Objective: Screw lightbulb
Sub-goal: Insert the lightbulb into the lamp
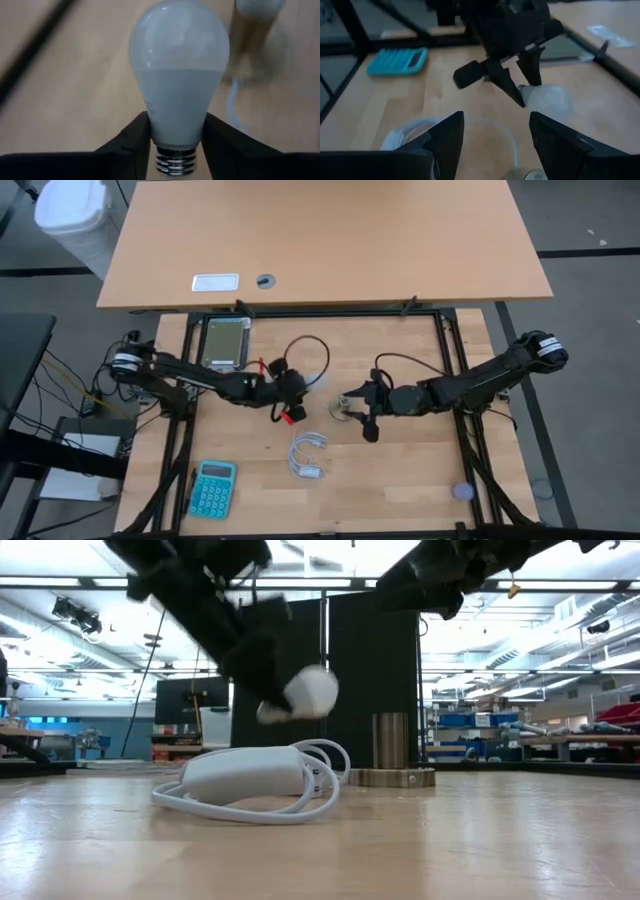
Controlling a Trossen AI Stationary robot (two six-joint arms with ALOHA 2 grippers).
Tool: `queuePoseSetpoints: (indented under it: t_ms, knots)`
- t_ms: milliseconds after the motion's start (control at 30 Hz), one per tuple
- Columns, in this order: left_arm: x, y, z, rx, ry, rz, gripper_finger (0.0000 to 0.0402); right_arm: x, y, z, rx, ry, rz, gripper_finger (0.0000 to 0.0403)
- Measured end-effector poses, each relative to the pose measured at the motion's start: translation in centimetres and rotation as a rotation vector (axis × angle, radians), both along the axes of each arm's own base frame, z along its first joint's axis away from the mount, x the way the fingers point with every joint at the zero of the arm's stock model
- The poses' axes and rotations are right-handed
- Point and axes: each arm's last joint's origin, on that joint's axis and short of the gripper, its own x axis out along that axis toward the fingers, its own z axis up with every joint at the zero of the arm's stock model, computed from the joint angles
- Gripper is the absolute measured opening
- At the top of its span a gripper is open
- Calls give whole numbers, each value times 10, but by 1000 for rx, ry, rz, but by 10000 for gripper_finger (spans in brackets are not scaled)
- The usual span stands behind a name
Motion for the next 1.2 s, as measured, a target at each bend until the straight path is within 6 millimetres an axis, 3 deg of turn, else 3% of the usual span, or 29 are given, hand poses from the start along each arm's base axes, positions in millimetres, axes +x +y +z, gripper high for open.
queuePoseSetpoints:
  t_ms: [167,300,433,667,933,1200]
  knots:
    - [-4,0,36,44,-208,-27,159,-17,-11,16,9,-1,-26,230]
    - [-2,-5,46,45,-393,-91,159,-30,-16,17,53,57,-57,230]
    - [9,-8,30,14,-495,-148,160,-33,-16,9,131,129,-101,230]
    - [34,-14,-3,-18,-634,-200,160,-22,-8,-9,198,182,-117,230]
    - [50,-22,-40,-51,-711,-220,160,-21,-1,-7,215,137,-131,230]
    - [58,-23,-59,-46,-740,-217,160,-19,-10,-8,252,142,-168,230]
